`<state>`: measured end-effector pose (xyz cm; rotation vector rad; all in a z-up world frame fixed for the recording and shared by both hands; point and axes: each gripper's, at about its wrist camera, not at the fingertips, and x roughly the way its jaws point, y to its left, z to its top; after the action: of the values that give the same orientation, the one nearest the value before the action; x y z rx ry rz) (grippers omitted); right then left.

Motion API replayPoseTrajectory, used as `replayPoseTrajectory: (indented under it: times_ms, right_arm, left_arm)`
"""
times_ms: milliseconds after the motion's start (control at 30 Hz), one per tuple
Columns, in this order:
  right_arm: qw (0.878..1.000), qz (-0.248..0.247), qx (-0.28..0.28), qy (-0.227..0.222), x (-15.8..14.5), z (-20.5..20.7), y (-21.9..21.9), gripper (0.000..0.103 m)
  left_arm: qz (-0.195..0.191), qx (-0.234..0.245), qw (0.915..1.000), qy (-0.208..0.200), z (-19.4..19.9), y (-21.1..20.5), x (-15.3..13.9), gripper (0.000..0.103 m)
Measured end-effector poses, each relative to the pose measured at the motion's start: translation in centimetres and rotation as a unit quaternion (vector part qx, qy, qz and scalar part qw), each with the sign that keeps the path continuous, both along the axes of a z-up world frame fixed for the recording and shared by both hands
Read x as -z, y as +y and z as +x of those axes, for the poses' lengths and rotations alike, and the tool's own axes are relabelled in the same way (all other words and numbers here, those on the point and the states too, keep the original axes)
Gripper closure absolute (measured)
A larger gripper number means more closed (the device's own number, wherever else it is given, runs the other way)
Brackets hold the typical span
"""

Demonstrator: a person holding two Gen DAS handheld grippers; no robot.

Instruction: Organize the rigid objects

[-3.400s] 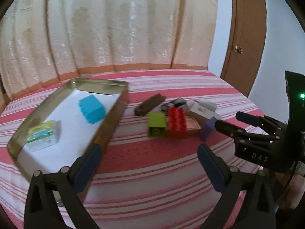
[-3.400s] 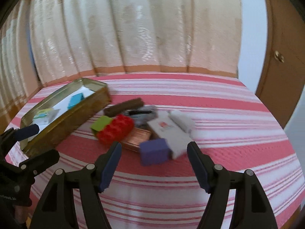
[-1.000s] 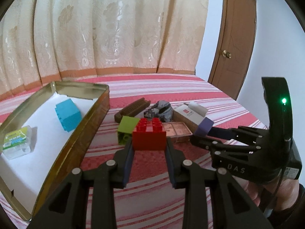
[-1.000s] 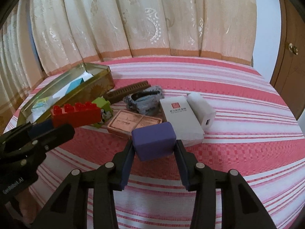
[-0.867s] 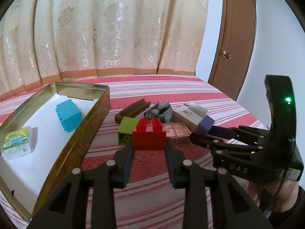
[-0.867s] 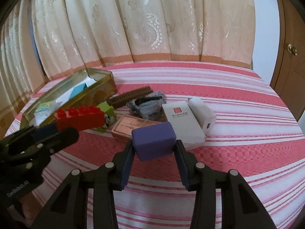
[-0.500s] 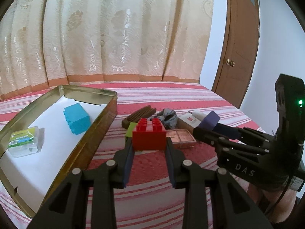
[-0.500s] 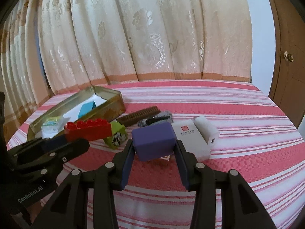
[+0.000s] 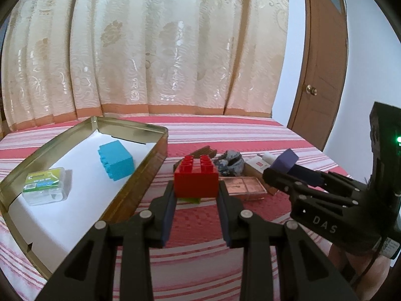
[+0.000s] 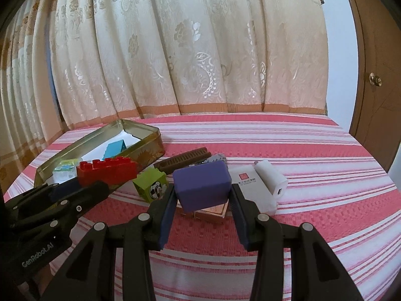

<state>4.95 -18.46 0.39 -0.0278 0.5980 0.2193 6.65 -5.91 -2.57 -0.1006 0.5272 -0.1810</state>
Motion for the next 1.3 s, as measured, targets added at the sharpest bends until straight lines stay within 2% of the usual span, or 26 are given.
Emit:
replayPoseTrajectory:
  times_ms: [500, 900, 1300]
  right_arm:
    - [1.000, -0.013, -0.007, -0.014, -0.1, -0.1, 1.4, 0.058]
    - [0.999, 0.009, -0.008, -0.034, -0.6, -0.8, 1.2, 0.058]
    - [0.998, 0.020, -0.018, -0.052, -0.9, -1.4, 2.1, 0.058]
  left_arm:
    - [-0.001, -0.013, 0.9999, -0.011, -0.6, 0.5, -0.2, 0.073]
    - [0.014, -0.029, 0.9990, -0.030, -1.2, 1.0, -0.5, 0.073]
    - [0.012, -0.042, 0.9983, -0.038, -1.7, 2.2, -0.6, 0.073]
